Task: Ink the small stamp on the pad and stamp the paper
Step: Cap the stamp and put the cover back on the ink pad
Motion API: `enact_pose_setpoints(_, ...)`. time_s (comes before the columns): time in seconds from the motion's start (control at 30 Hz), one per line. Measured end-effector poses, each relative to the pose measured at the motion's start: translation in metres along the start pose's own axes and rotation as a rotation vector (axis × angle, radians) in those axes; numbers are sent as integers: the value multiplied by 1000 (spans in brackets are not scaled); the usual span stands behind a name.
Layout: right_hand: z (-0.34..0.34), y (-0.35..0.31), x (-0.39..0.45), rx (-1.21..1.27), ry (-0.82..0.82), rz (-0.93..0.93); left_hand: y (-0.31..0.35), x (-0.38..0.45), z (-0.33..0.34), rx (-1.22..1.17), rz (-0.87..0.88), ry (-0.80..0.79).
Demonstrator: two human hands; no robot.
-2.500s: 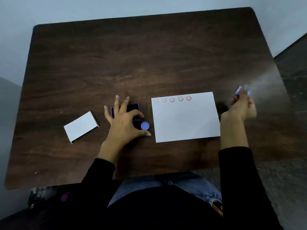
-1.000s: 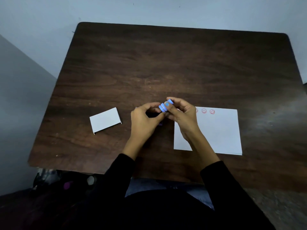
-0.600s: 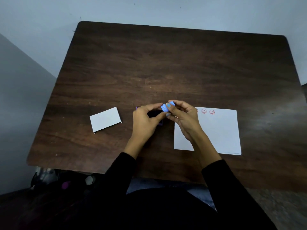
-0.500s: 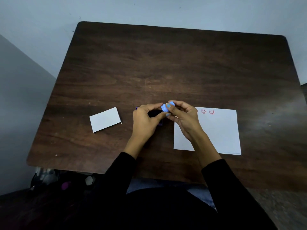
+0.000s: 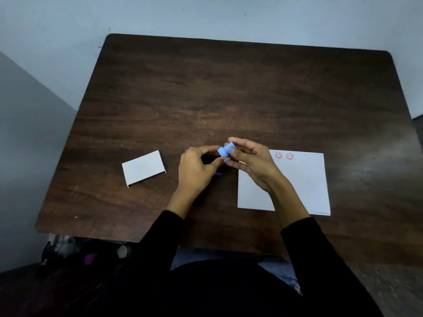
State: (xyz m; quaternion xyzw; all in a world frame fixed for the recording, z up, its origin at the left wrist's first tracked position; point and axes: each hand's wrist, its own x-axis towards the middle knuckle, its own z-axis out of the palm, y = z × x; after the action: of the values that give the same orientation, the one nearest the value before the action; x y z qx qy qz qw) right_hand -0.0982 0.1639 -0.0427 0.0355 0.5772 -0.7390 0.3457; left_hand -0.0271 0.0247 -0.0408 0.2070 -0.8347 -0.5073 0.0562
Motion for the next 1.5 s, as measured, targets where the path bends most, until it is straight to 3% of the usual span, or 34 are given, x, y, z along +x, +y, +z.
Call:
enact_pose_setpoints(0.53,9,12,1,-55,85,-58,0,-1,-7,79,48,-6)
enact_pose_setpoints(0.63,10,15,3,-199,141,-171,-1,2,-10,87,10,-32)
enact_pose_setpoints(0.73,10,20,3,-497,278,-365,-4,8,-15,101,-14,-8)
enact_pose_setpoints(0.83,7,27,1,-641,277,-453,-8,9,-20,114,-25,36)
enact_pose_setpoints(1.23,-26,29,-9,-906,244,-443,-22,11,-23,110,-48,47)
enact_pose_setpoints(1.5,-13,20,-14,-1010,189,-422,-21,12,-21,116,-47,68)
